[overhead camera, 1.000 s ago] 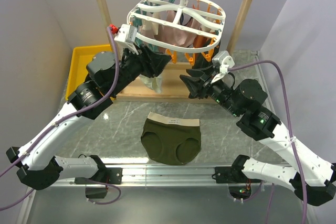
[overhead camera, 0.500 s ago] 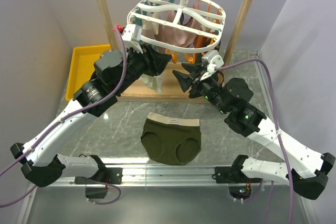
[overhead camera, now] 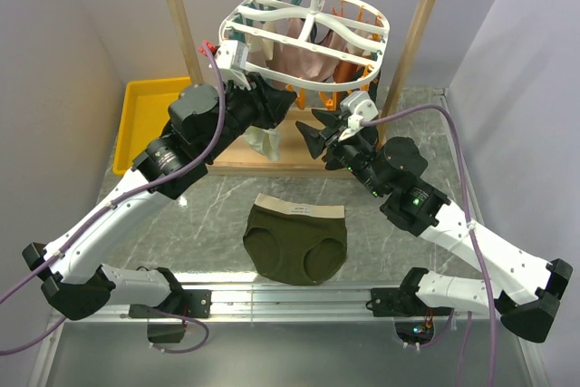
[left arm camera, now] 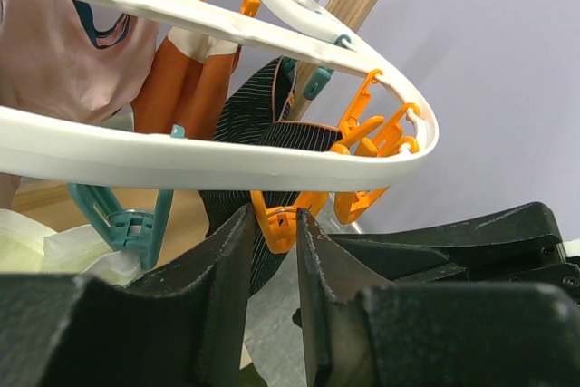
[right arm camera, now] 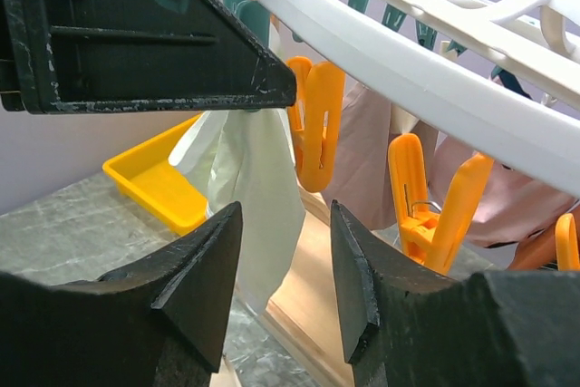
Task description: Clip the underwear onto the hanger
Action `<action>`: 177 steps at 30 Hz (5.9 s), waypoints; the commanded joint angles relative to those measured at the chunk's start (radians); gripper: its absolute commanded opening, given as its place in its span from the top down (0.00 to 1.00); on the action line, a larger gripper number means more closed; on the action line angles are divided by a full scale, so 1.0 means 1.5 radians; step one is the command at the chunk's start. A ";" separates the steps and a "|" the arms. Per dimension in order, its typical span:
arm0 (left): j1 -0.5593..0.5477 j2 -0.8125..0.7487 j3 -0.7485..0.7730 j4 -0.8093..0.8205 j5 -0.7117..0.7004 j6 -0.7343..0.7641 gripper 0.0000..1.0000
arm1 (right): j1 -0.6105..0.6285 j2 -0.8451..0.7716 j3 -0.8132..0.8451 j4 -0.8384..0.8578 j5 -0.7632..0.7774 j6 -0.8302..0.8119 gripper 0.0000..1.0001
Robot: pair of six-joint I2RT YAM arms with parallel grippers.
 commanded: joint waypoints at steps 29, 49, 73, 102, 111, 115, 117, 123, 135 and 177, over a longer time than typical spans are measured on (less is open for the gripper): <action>-0.003 0.011 0.035 0.027 -0.009 0.007 0.93 | -0.048 0.059 0.062 0.068 -0.023 -0.023 0.48; -0.002 -0.031 0.015 0.014 0.035 0.024 0.68 | -0.051 0.061 0.077 0.052 -0.069 -0.044 0.88; 0.015 0.005 0.051 0.002 0.085 -0.063 0.33 | -0.054 0.054 0.105 -0.013 -0.138 0.043 1.00; 0.015 0.025 0.067 0.019 0.072 -0.065 0.96 | -0.055 0.035 0.074 -0.021 -0.144 0.055 0.81; 0.017 0.026 0.064 0.019 0.074 -0.060 1.00 | -0.054 -0.032 -0.032 -0.062 -0.179 0.057 0.57; 0.019 0.024 0.055 0.025 0.079 -0.065 1.00 | -0.046 -0.047 -0.085 -0.111 -0.233 0.076 0.57; 0.018 0.024 0.055 0.026 0.080 -0.065 1.00 | -0.036 -0.042 -0.115 -0.142 -0.244 0.080 0.54; 0.020 0.025 0.055 0.026 0.079 -0.065 1.00 | -0.004 0.020 -0.171 -0.171 -0.267 0.015 0.43; 0.025 0.026 0.047 0.028 0.085 -0.065 1.00 | -0.005 0.303 -0.078 -0.159 -0.257 -0.028 0.33; 0.057 0.006 0.008 0.025 0.109 -0.075 1.00 | -0.001 0.371 -0.062 -0.139 -0.112 0.030 1.00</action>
